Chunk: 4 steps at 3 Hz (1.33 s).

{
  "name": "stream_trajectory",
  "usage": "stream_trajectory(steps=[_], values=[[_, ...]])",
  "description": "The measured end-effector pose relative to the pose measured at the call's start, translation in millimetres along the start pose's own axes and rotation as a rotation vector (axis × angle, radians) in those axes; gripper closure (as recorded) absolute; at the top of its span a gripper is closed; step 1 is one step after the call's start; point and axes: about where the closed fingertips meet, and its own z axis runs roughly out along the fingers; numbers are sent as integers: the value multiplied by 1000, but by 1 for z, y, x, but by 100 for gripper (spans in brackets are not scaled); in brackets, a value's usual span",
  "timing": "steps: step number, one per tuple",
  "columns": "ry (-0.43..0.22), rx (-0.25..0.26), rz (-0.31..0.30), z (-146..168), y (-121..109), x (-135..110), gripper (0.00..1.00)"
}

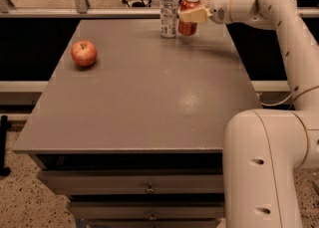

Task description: Move coke can near blue plastic bottle

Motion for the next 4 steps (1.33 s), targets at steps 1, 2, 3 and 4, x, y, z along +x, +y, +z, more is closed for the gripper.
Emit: stream_trajectory(steps=[1,2,3,4], values=[[28,-16,14,0,4,8,59],[32,-31,3,-1,4,14,28],[23,-30,-31,-2,2,13,4],[15,-29,-53,-2,0,12,0]])
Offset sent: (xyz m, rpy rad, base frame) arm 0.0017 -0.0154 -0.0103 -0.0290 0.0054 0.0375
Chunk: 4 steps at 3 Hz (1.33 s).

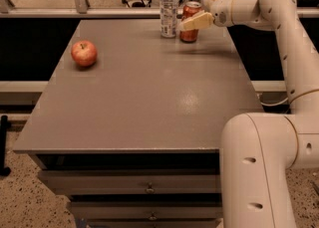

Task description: Move coke can near blue plastic bottle

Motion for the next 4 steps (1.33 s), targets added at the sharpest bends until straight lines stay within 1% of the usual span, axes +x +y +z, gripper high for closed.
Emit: stream_trajectory(steps=[1,2,3,4], values=[[-11,-15,-6,0,3,0,0],[-27,-12,-7,-38,1,-5,0],[-31,26,11,-99,0,-19,0],[-95,50,0,-170,22,-55,0]])
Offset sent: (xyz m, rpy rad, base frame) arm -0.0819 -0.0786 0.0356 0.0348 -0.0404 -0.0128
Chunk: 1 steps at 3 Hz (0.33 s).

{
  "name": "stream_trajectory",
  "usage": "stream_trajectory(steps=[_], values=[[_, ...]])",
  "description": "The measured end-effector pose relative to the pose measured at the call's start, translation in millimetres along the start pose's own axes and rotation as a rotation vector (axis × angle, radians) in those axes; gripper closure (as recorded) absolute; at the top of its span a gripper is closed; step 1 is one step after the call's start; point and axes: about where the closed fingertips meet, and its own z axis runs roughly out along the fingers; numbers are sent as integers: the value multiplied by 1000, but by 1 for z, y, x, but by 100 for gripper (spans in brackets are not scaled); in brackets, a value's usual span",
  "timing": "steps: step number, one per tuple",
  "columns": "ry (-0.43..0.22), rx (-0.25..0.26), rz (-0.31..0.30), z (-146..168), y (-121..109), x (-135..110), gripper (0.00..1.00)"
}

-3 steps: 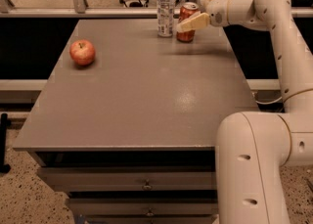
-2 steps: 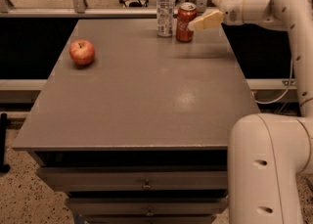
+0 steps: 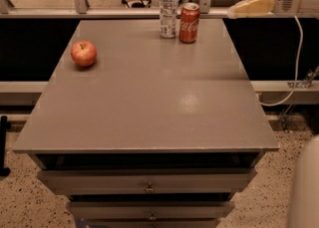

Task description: Move coke can near blue plastic bottle

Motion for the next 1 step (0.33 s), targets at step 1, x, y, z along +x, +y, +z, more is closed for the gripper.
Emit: stream_trajectory(steps=[1], values=[[-36,-20,7,-19,25,-17,0]])
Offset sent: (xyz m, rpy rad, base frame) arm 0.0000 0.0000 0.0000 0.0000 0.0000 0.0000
